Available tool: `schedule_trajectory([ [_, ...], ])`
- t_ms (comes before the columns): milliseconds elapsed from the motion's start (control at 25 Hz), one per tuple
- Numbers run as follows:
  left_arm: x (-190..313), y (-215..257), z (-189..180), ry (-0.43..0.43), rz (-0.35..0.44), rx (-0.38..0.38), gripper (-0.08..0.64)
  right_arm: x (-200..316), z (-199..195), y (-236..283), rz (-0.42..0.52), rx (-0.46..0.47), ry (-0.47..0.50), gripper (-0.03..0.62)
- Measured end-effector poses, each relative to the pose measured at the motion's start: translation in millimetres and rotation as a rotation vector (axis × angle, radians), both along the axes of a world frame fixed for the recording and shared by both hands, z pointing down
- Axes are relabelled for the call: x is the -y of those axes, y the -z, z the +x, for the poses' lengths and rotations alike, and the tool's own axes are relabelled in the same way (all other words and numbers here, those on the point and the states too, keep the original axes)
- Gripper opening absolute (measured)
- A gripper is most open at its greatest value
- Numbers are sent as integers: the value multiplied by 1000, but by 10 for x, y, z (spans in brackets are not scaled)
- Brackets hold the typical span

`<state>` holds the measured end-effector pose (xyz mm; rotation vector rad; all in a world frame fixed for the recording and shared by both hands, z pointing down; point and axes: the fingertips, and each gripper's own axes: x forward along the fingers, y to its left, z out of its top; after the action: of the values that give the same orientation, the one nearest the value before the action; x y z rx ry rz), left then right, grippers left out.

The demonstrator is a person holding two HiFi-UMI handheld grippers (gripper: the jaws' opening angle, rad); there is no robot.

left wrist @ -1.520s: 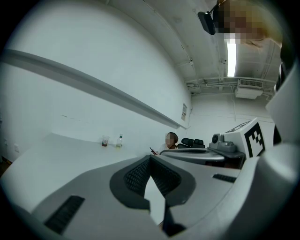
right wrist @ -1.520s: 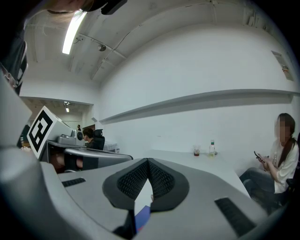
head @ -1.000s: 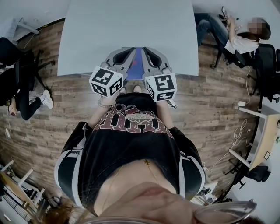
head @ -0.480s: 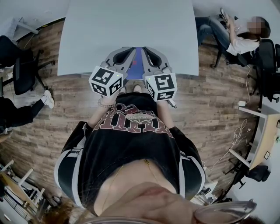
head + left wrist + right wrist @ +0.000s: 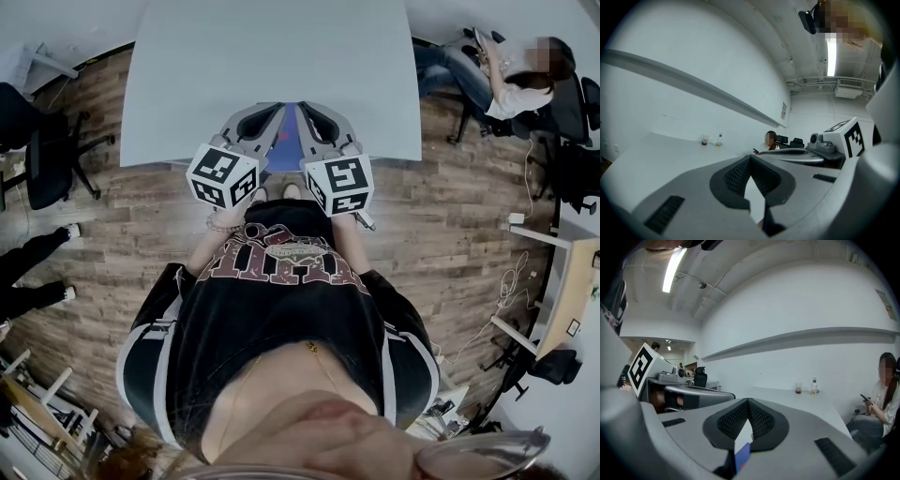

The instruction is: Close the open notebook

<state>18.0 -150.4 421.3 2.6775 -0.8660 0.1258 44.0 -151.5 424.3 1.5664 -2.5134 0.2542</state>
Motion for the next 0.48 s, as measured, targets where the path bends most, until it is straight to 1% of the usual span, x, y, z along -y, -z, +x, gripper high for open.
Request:
schedule_trajectory([
  [480,0,-21,36,-9,-5,-2,46,0,52,-19,-5,0,-14,18],
])
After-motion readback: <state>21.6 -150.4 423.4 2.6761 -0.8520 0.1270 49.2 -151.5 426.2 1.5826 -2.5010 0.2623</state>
